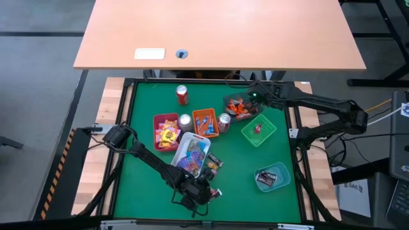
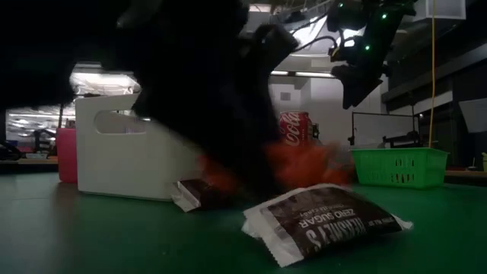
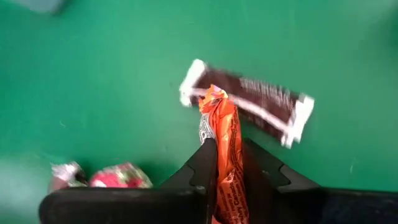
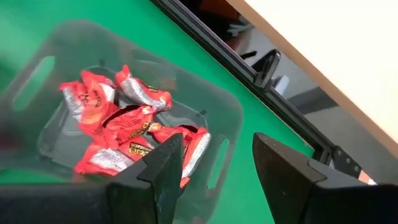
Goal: Sort candy
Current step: Put the orange candy into the black bin
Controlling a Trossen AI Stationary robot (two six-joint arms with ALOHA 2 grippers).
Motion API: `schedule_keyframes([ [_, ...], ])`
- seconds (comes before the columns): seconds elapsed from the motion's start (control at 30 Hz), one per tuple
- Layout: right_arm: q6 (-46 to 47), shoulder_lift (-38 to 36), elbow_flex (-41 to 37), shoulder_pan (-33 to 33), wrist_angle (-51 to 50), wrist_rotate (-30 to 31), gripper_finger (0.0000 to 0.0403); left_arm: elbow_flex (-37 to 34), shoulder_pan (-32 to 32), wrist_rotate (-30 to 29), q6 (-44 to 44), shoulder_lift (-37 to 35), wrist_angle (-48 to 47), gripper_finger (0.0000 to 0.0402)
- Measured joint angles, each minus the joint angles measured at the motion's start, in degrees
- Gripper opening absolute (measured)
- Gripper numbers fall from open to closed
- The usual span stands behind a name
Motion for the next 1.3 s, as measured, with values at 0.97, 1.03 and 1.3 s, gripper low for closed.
schedule_keyframes([
  [0.97, 5.35, -11.01, 0.00, 30.34, 0.57, -17.14, 0.0193, 15.25, 19.47, -10.38, 0.02, -0.07, 0.66, 0.0047],
  [1.03, 6.43, -11.01, 0.00, 33.48, 0.55, -15.85, 0.0193, 15.25, 21.45, -10.40, 0.01, -0.07, 1.20, 0.0047],
  [1.3, 10.43, -10.99, 0.00, 42.94, 0.55, -10.41, 0.0193, 15.25, 27.61, -10.38, -0.02, -0.07, 5.29, 0.0047],
])
